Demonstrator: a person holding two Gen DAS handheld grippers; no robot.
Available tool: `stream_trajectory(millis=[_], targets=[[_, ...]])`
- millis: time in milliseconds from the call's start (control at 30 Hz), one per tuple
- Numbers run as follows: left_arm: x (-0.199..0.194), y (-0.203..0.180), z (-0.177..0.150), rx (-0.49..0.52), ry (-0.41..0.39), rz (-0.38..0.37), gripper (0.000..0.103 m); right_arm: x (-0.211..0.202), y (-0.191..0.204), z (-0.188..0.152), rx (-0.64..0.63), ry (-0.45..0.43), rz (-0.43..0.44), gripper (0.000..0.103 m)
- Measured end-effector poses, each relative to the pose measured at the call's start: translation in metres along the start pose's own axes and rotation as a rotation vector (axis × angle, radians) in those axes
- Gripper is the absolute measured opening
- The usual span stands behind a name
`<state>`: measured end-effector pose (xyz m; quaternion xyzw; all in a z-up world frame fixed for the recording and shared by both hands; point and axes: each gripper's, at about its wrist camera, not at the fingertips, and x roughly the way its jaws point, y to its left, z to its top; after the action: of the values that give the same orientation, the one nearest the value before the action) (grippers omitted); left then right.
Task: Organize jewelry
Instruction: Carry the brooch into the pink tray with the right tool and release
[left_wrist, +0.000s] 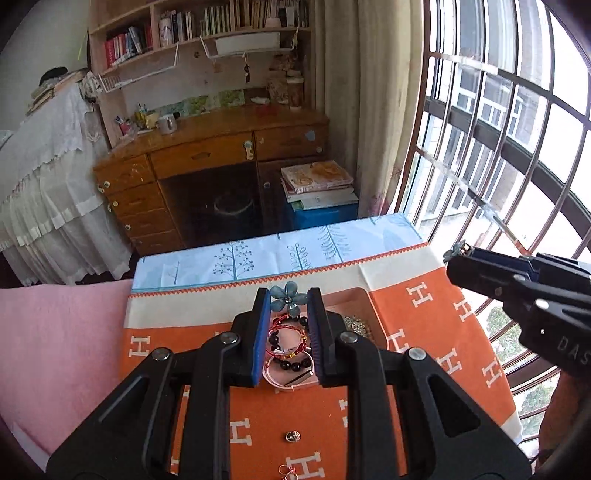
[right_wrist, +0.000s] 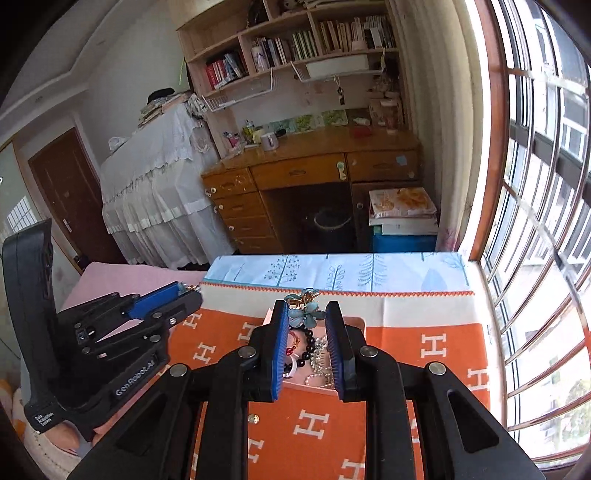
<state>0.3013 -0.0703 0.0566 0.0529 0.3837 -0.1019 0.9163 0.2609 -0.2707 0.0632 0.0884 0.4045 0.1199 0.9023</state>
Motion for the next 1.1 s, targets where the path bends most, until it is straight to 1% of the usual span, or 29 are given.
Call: stream_trajectory(millis=[100,200,300,433,533,567,633,733,800,867,933,1000,1100], targets=[[0.06,0.001,-0.005,-0.018,0.076,0.006,0.017,0.057,-0.007,-0.002,0.01,0.09,-0.023,0.02],[0.108,0.007,-0.014,-0.053,0.141,-0.013,0.017,0.114,-0.02,-0.011,0.041,0.19,-0.033,0.02],[0.148,0.012,-0.027,-0.083,0.197,-0.028,0.017,0.16,-0.031,-0.019,0.08,0.263,-0.048,0.02],[0.184,0.011,-0.04,-0.092,0.255,-0.049,0.018,0.199,-0.042,-0.033,0.107,0.298,-0.069,0.02],[0.205,0.011,-0.048,-0.106,0.334,-0.113,0.019,0.219,-0.046,-0.037,0.114,0.307,-0.073,0.024],[0.211,0.012,-0.051,-0.104,0.353,-0.109,0.019,0.223,-0.049,-0.039,0.119,0.301,-0.072,0.025],[0.217,0.011,-0.054,-0.093,0.367,-0.099,0.02,0.227,-0.051,-0.038,0.12,0.284,-0.065,0.036],[0.219,0.014,-0.057,-0.103,0.371,-0.108,0.02,0.227,-0.053,-0.04,0.113,0.257,-0.069,0.038],[0.216,0.019,-0.058,-0.121,0.364,-0.115,0.02,0.22,-0.051,-0.04,0.115,0.245,-0.065,0.038],[0.21,0.022,-0.058,-0.126,0.349,-0.115,0.02,0.21,-0.05,-0.042,0.118,0.233,-0.055,0.038],[0.195,0.023,-0.057,-0.125,0.326,-0.117,0.02,0.196,-0.049,-0.044,0.115,0.217,-0.055,0.038],[0.179,0.024,-0.057,-0.112,0.287,-0.112,0.02,0.181,-0.048,-0.046,0.12,0.2,-0.043,0.038],[0.152,0.022,-0.058,-0.072,0.207,-0.102,0.02,0.156,-0.045,-0.052,0.114,0.177,-0.031,0.038]])
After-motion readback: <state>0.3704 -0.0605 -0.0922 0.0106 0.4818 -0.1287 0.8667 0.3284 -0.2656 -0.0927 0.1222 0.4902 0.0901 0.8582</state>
